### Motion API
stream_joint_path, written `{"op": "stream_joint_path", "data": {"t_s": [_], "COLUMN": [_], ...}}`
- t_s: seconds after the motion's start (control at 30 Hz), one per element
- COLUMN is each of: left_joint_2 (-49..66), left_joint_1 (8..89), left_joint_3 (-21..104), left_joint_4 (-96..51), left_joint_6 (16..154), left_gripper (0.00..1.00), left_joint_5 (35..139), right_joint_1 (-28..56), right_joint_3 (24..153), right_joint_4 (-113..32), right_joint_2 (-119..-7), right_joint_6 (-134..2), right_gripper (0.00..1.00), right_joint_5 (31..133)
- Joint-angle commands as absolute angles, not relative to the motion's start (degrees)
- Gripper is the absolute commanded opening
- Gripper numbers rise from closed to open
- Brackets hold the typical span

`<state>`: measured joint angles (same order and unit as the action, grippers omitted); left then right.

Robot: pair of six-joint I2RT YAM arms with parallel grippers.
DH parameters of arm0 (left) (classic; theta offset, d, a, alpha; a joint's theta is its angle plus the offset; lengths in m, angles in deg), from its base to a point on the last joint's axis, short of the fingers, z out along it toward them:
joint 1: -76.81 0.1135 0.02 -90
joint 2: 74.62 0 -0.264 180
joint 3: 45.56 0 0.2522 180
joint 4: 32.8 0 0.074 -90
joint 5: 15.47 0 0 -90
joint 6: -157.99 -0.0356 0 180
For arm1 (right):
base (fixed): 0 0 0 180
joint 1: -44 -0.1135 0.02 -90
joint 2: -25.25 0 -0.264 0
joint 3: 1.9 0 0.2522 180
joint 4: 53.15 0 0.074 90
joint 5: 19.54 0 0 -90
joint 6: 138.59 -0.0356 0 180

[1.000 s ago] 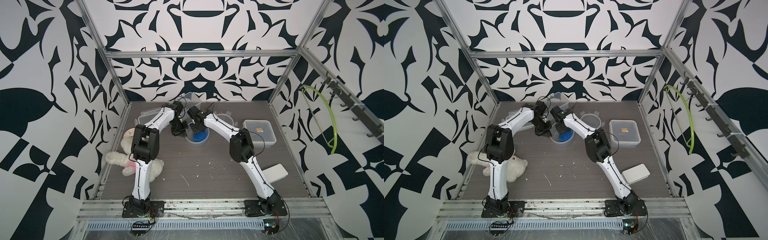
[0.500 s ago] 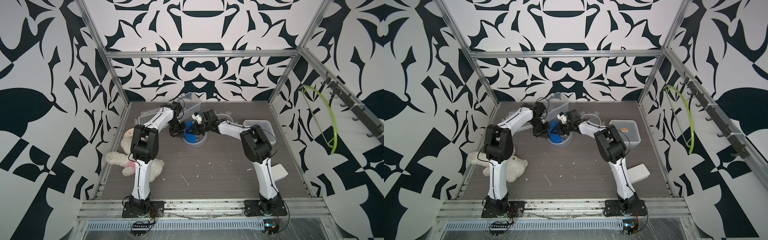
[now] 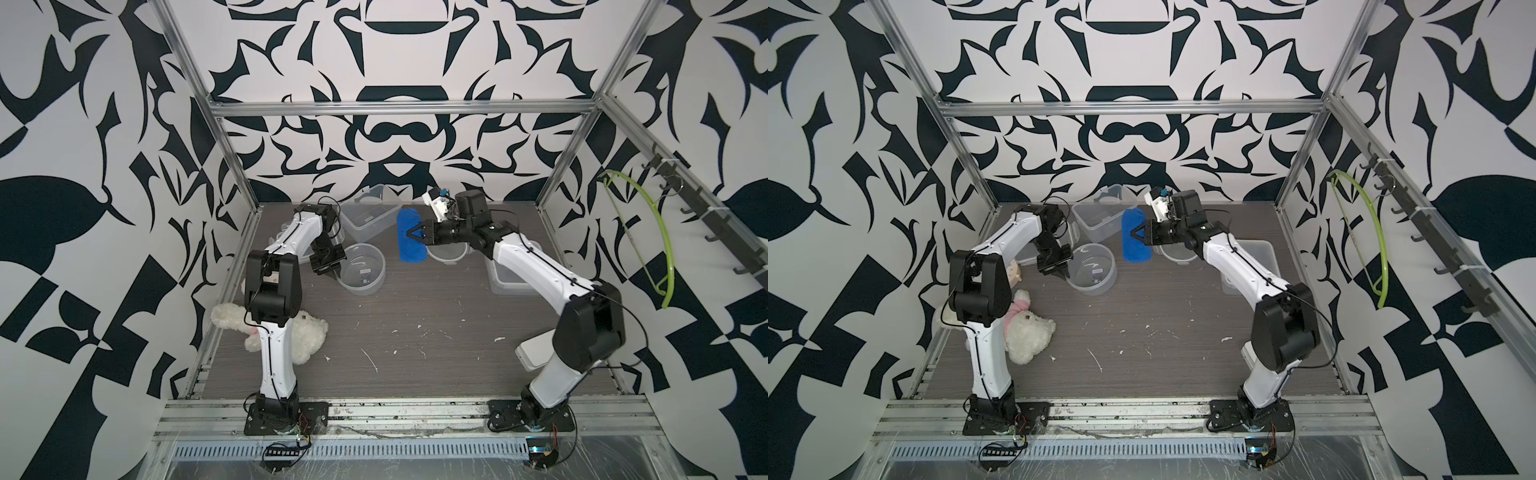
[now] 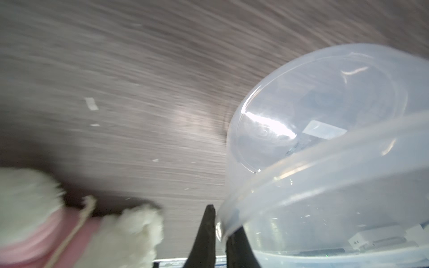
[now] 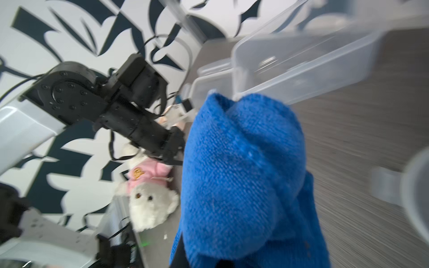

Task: Wipe the insides of the lunch boxes
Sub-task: Place the cleaning item at the center of the board, then move the lunch box to the center of the board.

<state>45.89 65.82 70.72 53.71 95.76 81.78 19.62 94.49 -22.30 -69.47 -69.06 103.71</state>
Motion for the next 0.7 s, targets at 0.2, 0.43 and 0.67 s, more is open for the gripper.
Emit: {"op": "stream_joint_path", "data": {"t_s": [0.2, 0.43, 0.67], "left_joint_2": [48.8, 52.4, 51.6], "left_joint_1": [70.2, 71.9, 71.8], "left_joint_3": [75.7, 80.2, 84.9], "left_joint_4": [61.6, 64.3, 67.2], "left_joint_6": [94.3, 95.6, 97.1], "left_gripper": [0.04, 0.13, 0.51], "left_joint_5": [74.0, 73.0, 72.7], "right_joint_1": [9.0, 0.8, -0.7], "right_joint_3": [89.3, 83.5, 76.6], "right_joint_4": [-4.4, -5.0, -7.7], "right_joint_2": [-69.7, -73.3, -71.1], "right_joint_6": [-53.8, -55.6, -58.9], "right_gripper": [0.00, 0.15, 1.00], "right_joint_5": [83.2, 92.5, 88.3]}}
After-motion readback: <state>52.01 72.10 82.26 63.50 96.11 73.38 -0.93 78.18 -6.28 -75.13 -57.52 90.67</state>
